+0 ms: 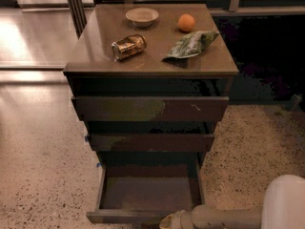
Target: Close bottom drawer
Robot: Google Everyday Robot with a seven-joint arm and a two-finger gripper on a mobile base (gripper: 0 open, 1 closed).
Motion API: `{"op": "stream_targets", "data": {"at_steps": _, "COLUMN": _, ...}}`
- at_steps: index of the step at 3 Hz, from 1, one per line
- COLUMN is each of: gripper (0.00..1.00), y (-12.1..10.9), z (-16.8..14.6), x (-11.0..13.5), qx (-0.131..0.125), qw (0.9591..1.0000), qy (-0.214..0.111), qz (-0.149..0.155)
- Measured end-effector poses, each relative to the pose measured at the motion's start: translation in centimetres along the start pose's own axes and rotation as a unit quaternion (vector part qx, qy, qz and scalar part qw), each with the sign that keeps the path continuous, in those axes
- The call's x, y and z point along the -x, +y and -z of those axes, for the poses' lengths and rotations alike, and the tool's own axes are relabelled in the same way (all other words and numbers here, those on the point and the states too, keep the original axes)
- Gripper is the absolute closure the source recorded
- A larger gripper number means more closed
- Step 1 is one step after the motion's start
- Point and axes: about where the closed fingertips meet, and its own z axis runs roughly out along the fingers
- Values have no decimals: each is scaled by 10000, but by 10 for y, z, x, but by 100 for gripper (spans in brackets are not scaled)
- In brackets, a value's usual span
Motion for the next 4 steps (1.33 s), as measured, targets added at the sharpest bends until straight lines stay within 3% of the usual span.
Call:
{"op": "stream_targets", "data": {"at_steps": 1, "gripper": 100, "y": -30, "z": 0, "x": 0, "qx": -477, "qw": 9987, "qy": -160, "qz": 122}}
{"op": "stream_targets", "data": {"at_steps": 2, "gripper": 100, "y": -69, "z": 13, "x": 1, "qx": -985, "qw": 9942, "qy": -412, "qz": 152}}
{"op": "stream_targets", "data": {"at_steps": 4, "gripper": 100, "y": -81, "z": -4, "x": 8, "qx": -815, "qw": 9946, "qy": -543, "qz": 333}}
